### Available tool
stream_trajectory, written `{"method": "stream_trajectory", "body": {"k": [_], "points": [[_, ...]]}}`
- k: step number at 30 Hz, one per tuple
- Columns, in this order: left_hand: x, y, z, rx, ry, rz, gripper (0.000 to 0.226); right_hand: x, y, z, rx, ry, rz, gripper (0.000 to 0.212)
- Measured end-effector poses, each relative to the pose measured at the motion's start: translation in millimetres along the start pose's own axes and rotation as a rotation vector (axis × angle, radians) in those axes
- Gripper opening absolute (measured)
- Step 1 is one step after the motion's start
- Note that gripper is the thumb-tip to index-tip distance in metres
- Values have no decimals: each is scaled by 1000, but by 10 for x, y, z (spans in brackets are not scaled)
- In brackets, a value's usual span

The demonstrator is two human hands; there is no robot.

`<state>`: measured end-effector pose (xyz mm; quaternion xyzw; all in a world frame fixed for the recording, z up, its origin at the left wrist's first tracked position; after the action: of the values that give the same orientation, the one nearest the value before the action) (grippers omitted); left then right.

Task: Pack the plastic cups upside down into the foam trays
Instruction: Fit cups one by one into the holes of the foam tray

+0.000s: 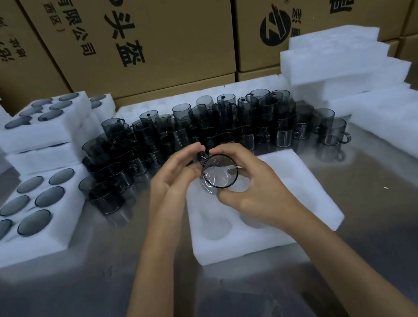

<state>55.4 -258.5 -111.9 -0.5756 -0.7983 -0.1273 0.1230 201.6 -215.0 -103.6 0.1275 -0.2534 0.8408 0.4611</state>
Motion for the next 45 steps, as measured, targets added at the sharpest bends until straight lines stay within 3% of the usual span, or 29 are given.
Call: {"method": "stream_trajectory", "body": {"k": [8, 12, 15, 22, 26, 32, 36, 38, 41, 45], "points": [[-9, -100, 32, 47, -78, -32, 25, -19, 49, 33, 36, 71, 77, 54], [-13, -198, 62, 133, -142, -78, 16, -50, 154, -22, 10, 144, 231, 52], [-38, -232, 104, 218, -211, -23, 15, -66, 209, -55, -3, 180, 317, 50], [-103, -300, 157, 270, -311, 118, 19, -109, 242, -37, 8, 191, 430, 47], [-132, -326, 271, 316, -402, 149, 38, -135, 273, -74, -47, 203, 465, 44], [-188, -314, 444, 278, -498, 167, 43, -157, 303, -185, -272, 220, 495, 52], [-187, -323, 474, 223, -509, 145, 51, -137, 222, -167, -156, 240, 439, 45], [-192, -328, 495, 217, -521, 125, 56, -129, 213, -190, -239, 234, 421, 47], [-199, -317, 535, 246, -548, 136, 63, -143, 340, -243, -486, 208, 528, 59], [-183, -326, 550, 292, -538, 160, 56, -109, 378, -328, -537, 233, 562, 67]]}}
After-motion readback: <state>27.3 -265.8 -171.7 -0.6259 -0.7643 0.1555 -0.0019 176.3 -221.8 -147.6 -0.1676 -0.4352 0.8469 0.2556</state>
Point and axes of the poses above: each hand's wrist, its own x-axis towards the middle knuckle, its own y-axis out of the palm, z = x × y, the point moved 9 cm from there along x, towards the middle knuckle, and after that the axes turned 3 degrees about z, right-handed, at the moved point
